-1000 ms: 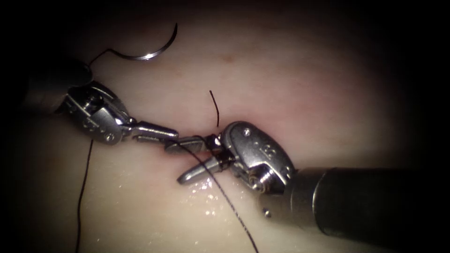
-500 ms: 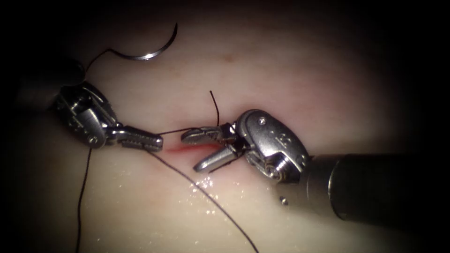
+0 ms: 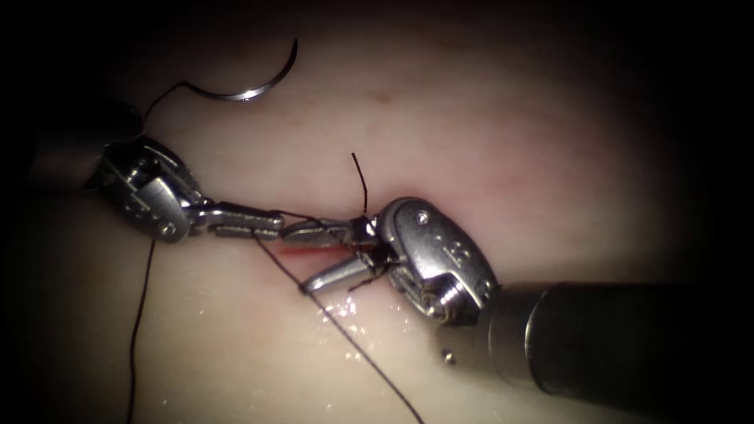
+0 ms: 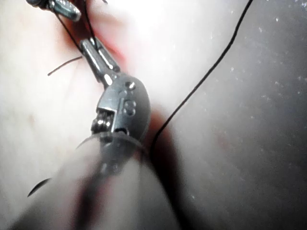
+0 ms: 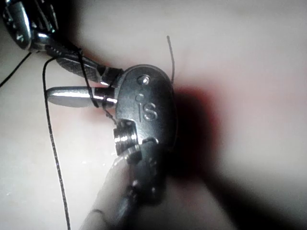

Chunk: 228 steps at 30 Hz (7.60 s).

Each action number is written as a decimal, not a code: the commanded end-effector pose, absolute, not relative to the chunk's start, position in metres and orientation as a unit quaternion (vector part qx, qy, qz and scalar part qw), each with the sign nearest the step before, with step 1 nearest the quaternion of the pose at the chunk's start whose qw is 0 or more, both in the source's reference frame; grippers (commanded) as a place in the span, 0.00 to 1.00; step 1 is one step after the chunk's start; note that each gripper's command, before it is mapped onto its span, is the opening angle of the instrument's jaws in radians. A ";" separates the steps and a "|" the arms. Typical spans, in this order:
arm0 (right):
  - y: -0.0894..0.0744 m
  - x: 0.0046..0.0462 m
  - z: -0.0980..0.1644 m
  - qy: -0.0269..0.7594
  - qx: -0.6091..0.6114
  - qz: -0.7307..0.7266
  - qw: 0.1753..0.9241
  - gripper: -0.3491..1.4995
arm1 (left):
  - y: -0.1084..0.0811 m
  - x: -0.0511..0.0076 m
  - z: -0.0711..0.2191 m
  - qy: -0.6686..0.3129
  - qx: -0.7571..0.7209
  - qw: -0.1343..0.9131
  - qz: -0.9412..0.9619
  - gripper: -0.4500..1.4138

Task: Wound Closure
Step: Wrap suture twice, counter-clockwise, around the right jaws, then grap suture tail with right gripper, then tighten downward with right grippers and upward with left jaws

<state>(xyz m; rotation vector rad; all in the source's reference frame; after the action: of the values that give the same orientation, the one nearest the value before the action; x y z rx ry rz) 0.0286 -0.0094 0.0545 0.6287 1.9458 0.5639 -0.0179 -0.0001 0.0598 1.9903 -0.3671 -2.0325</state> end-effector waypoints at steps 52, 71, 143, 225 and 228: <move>-0.010 0.0267 0.054 0.594 0.054 0.514 0.617 0.52 | -0.007 -0.0247 0.057 -0.176 0.553 0.181 -0.794 0.00; -0.009 0.0241 0.059 0.541 0.010 0.557 0.630 0.60 | -0.004 -0.0250 0.058 -0.162 0.536 0.132 -0.818 0.00; -0.011 0.0269 0.059 0.544 0.010 0.525 0.654 0.00 | 0.000 -0.0217 0.060 -0.148 0.532 0.122 -0.825 0.00; -0.025 0.0325 0.047 0.496 -0.014 0.565 0.660 0.00 | 0.018 -0.0228 0.057 -0.164 0.503 0.078 -0.845 0.00; -0.025 0.0326 0.047 0.470 -0.061 0.530 0.703 0.00 | 0.019 -0.0224 0.058 -0.168 0.499 0.080 -0.846 0.00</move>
<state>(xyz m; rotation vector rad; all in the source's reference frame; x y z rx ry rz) 0.0321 -0.0245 0.0467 -0.1584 1.0321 1.1613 -0.0217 0.0186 0.0583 1.4856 -0.5052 -2.5359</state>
